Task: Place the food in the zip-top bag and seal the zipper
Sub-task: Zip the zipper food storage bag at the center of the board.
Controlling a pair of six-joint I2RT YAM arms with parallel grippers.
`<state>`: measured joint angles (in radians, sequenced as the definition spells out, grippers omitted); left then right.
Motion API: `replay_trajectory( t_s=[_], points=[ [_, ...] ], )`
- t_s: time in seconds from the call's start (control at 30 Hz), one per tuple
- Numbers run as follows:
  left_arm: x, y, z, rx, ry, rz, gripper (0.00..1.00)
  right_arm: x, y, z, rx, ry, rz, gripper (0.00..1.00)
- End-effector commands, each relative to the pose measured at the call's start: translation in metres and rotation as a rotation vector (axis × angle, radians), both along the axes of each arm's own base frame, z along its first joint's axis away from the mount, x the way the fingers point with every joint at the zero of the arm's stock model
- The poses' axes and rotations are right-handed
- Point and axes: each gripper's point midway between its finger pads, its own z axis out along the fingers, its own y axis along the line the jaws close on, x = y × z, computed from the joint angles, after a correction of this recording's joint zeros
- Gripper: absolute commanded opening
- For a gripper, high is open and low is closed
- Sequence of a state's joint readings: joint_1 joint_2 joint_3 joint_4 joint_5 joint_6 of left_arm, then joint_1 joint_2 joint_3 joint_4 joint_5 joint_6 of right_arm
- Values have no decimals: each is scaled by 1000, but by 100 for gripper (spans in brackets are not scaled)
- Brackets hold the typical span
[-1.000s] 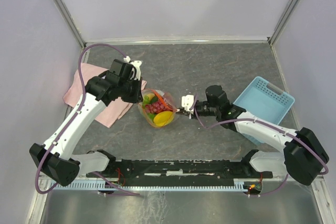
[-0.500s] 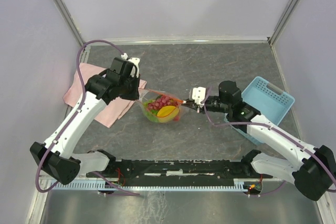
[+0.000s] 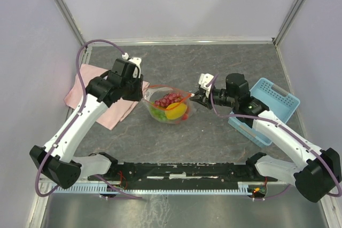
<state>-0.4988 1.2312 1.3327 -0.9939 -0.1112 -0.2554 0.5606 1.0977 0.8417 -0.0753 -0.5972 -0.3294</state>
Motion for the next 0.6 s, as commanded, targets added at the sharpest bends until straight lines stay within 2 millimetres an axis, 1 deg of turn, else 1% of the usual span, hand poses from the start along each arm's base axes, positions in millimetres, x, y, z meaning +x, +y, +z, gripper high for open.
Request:
replay_trajectory(
  t_s=[0.0,0.1,0.17,0.33,0.43,0.57],
  points=[
    [11,-5,47,-73,-173,-38,41,3,4,27,39,-21,9,2],
    [7,-19,68,-155,-220,-103,46,2,5,26,37,-10,10,2],
    [3,-31,78,-210,-236,-157,48,3,5,26,31,-3,6,2],
    [-13,-75,97,-410,-232,-337,50,4,4,22,19,18,-1,2],
    [-22,-106,95,-480,-211,-413,51,4,3,24,22,22,-10,2],
    [-28,-142,81,-466,-190,-470,52,4,3,24,19,30,-16,2]
  ],
)
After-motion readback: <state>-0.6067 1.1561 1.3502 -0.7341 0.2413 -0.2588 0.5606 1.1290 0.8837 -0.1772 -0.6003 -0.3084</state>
